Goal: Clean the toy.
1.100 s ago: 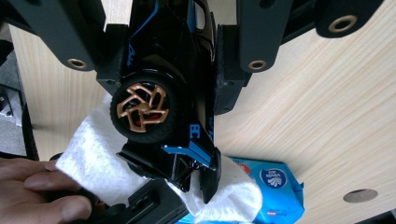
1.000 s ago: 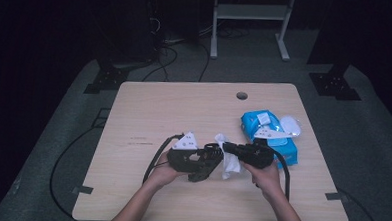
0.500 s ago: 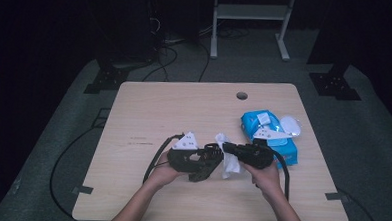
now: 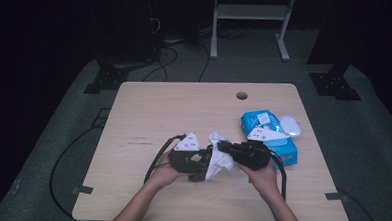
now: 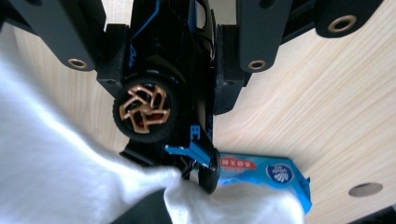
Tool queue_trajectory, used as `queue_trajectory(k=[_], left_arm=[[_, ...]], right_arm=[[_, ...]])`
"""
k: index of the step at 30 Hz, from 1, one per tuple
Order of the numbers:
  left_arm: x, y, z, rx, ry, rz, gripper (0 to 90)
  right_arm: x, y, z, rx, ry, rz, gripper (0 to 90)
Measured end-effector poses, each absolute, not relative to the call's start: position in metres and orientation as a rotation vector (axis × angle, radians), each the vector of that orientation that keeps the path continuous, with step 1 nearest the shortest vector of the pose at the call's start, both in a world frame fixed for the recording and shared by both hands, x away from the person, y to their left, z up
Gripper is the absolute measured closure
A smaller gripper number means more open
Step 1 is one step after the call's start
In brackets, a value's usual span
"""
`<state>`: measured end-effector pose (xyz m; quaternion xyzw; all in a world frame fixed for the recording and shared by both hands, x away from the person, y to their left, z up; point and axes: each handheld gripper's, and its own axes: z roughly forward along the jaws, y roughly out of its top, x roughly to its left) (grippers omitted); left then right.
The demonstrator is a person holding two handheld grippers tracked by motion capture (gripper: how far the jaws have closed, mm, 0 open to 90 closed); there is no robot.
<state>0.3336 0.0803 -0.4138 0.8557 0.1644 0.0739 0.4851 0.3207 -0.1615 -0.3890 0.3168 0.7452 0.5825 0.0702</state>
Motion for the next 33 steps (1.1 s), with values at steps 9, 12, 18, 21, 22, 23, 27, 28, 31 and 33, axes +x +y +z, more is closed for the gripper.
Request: queue_trajectory(k=[9, 12, 18, 21, 22, 23, 27, 28, 31, 33], left_arm=[[0.335, 0.083, -0.414, 2.071, 0.421, 0.186, 57.5], [0.336, 0.084, -0.415, 2.072, 0.421, 0.184, 57.6], [0.336, 0.084, -0.413, 2.053, 0.421, 0.186, 57.6], [0.336, 0.084, -0.413, 2.043, 0.424, 0.183, 57.5], [0.336, 0.084, -0.413, 2.039, 0.424, 0.181, 57.4], [0.336, 0.084, -0.412, 2.038, 0.419, 0.180, 57.4], [0.335, 0.082, -0.411, 2.032, 0.411, 0.182, 57.4], [0.334, 0.082, -0.411, 2.030, 0.411, 0.179, 57.4], [0.334, 0.081, -0.411, 2.027, 0.406, 0.175, 57.3], [0.334, 0.082, -0.411, 2.025, 0.404, 0.171, 57.5]], right_arm=[[0.333, -0.177, -0.412, 1.085, 2.271, 1.679, 86.7], [0.336, -0.180, -0.417, 1.118, 2.288, 1.675, 86.7], [0.340, -0.185, -0.426, 1.186, 2.312, 1.734, 86.7], [0.342, -0.186, -0.426, 1.211, 2.305, 1.797, 86.8], [0.342, -0.186, -0.425, 1.217, 2.300, 1.820, 86.8], [0.341, -0.186, -0.424, 1.217, 2.296, 1.837, 86.8], [0.338, -0.186, -0.418, 1.199, 2.279, 1.862, 86.8], [0.338, -0.186, -0.417, 1.192, 2.277, 1.864, 86.8], [0.335, -0.184, -0.412, 1.167, 2.271, 1.855, 86.9], [0.333, -0.183, -0.409, 1.152, 2.268, 1.847, 86.9]])
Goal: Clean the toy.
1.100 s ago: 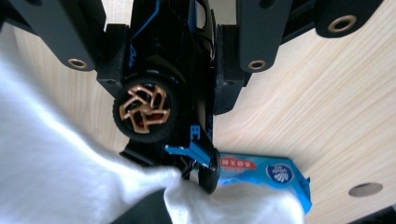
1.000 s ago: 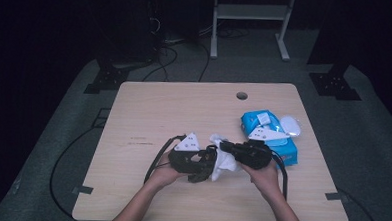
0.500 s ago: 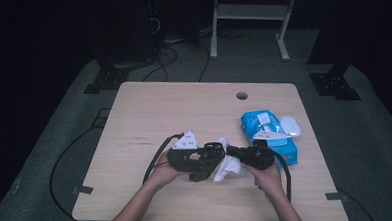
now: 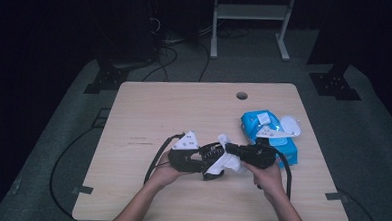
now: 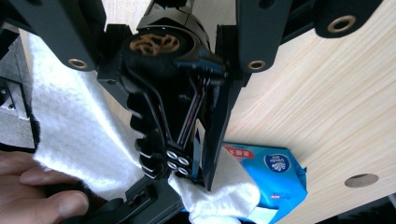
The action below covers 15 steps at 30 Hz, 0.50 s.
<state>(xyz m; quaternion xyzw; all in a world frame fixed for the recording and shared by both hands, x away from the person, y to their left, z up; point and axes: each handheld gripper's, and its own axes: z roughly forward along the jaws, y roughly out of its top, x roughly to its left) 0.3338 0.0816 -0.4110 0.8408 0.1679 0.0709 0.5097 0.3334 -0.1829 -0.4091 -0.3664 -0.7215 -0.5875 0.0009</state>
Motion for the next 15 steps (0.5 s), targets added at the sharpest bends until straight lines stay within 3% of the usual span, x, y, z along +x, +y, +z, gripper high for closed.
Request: queue_trajectory(k=[15], left_arm=[[0.334, 0.094, -0.417, 2.082, 0.375, 0.143, 56.0]], right_arm=[[0.326, -0.162, -0.404, -1.083, -2.342, -1.848, 87.3]])
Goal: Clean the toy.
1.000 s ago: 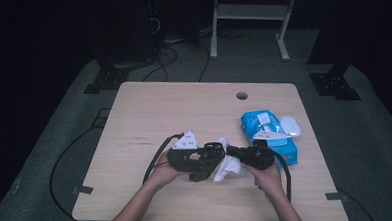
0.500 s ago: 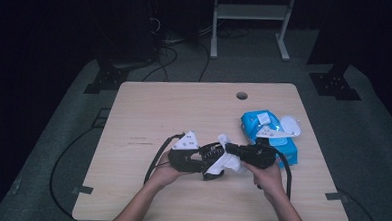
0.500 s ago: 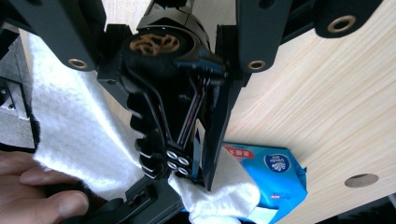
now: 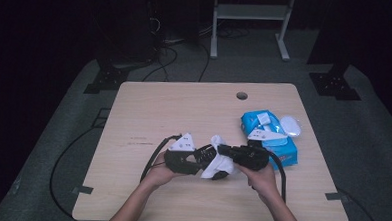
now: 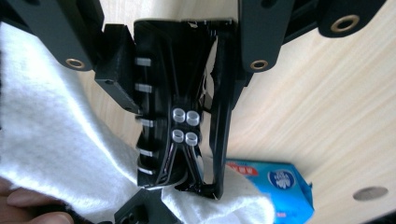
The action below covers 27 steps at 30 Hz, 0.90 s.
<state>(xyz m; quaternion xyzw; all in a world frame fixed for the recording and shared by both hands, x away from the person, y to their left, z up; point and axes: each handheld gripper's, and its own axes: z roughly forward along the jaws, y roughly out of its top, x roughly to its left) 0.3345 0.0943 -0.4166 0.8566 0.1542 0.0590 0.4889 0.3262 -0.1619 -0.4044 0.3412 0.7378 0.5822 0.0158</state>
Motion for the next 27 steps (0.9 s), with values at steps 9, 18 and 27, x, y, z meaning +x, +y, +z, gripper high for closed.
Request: queue_trajectory(k=[9, 18, 27], left_arm=[[0.339, 0.102, -0.422, 2.101, 0.364, 0.114, 55.0], [0.343, 0.110, -0.429, 2.124, 0.364, 0.052, 54.0], [0.346, 0.121, -0.438, 2.137, 0.352, -0.004, 54.6]], right_arm=[[0.321, -0.151, -0.407, 1.011, 2.310, 1.762, 87.3], [0.319, -0.142, -0.412, 0.967, 2.342, 1.744, 87.3], [0.315, -0.133, -0.419, 0.953, 2.355, 1.686, 87.2]])
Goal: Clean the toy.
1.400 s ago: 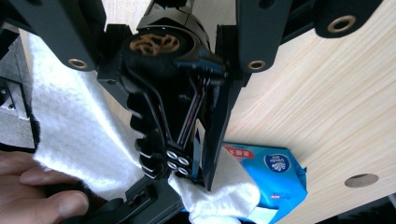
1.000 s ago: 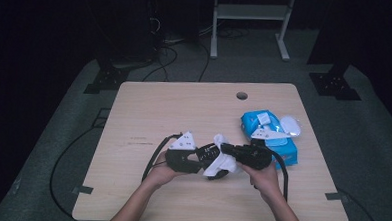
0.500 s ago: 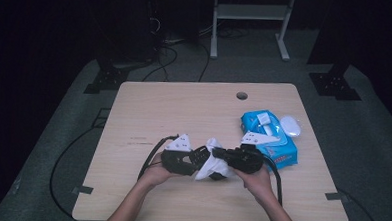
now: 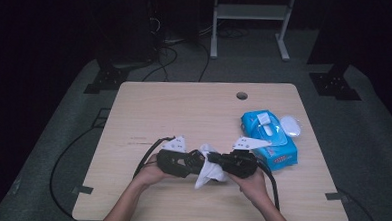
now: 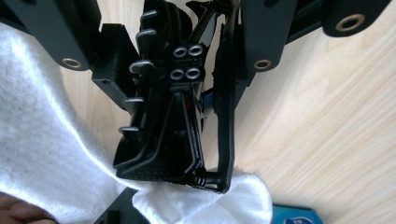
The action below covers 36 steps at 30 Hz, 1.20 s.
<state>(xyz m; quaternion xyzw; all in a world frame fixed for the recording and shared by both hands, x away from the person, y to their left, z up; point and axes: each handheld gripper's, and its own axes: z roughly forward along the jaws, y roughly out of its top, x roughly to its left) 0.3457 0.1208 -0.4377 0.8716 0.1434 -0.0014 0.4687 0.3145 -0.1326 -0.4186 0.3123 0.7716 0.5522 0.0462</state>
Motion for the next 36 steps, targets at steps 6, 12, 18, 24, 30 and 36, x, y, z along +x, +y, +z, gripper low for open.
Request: queue_trajectory(k=[6, 12, 18, 24, 30, 36], left_arm=[[0.347, 0.132, -0.446, 2.146, 0.322, -0.032, 56.1], [0.346, 0.142, -0.457, 2.223, 0.322, -0.033, 54.1], [0.347, 0.153, -0.463, 2.243, 0.349, -0.027, 52.3], [0.345, 0.160, -0.462, 2.252, 0.343, 0.013, 51.0], [0.343, 0.159, -0.458, 2.228, 0.344, 0.054, 46.8], [0.342, 0.147, -0.451, 2.237, 0.303, 0.100, 45.4]], right_arm=[[0.312, -0.120, -0.420, 0.907, 2.359, 1.659, 87.2], [0.309, -0.107, -0.425, 0.854, 2.381, 1.590, 87.2], [0.308, -0.101, -0.434, 0.847, 2.408, 1.562, 87.2], [0.305, -0.095, -0.441, 0.840, 2.430, 1.526, 87.2], [0.305, -0.094, -0.441, 0.827, 2.425, 1.514, 87.2], [0.305, -0.094, -0.441, 0.830, 2.425, 1.515, 87.2]])
